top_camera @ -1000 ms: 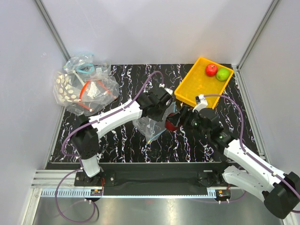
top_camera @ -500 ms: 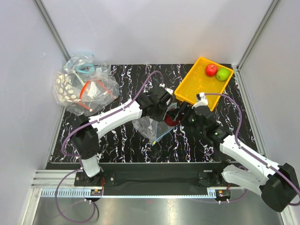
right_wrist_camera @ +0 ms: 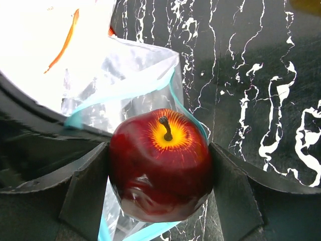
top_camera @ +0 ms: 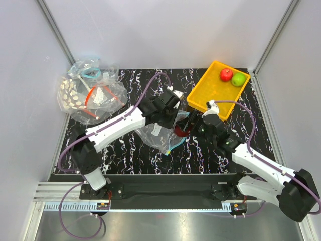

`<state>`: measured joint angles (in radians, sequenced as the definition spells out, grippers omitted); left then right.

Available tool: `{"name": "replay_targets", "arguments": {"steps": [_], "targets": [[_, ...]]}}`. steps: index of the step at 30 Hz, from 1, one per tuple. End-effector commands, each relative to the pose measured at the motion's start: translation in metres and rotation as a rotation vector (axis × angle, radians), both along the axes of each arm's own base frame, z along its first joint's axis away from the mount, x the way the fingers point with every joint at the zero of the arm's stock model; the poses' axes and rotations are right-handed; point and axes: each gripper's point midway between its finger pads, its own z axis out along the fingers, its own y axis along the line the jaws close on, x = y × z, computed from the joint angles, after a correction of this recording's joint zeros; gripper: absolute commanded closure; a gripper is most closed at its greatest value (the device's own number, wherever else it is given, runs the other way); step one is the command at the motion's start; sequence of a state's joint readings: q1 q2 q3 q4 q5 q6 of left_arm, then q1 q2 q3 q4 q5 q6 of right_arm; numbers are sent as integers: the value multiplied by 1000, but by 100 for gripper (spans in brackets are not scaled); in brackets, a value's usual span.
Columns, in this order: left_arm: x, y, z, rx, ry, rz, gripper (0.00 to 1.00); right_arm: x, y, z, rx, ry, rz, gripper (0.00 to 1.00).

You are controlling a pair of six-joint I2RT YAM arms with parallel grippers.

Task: Place the food in the zip-top bag and seal the zipper
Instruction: Place the fake fruit in the zipper food storage bag.

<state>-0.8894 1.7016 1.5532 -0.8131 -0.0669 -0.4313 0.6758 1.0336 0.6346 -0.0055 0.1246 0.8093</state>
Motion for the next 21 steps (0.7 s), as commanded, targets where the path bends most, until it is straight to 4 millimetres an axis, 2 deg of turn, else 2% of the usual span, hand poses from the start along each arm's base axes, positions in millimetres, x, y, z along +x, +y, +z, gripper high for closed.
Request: {"name": "replay_targets", "arguments": {"steps": [1, 4, 5, 6, 9, 10, 14, 19, 21], "targets": [[0, -11, 42, -144, -36, -7, 100, 7, 1, 22, 15, -61, -31, 49], [-3, -14, 48, -176, -25, -21, 100, 6, 0, 26, 15, -72, -32, 37], [-5, -16, 48, -185, -16, -30, 100, 5, 0, 26, 11, -71, -27, 28], [-6, -16, 49, -191, -11, -33, 100, 3, -2, 21, -7, -56, -27, 24], [-8, -18, 47, -205, 8, -42, 100, 1, -3, 26, -16, -69, -18, 8], [-8, -19, 47, -210, 10, -48, 100, 0, -3, 26, -20, -68, -14, 7], [-8, -20, 44, -212, 16, -54, 100, -2, -4, 31, -26, -78, -6, 6], [-5, -19, 42, -205, 22, -54, 100, -4, -8, 38, -43, -85, -11, 22], [-4, -17, 42, -200, 15, -54, 100, -3, -14, 46, -51, -97, -30, 24]]}}
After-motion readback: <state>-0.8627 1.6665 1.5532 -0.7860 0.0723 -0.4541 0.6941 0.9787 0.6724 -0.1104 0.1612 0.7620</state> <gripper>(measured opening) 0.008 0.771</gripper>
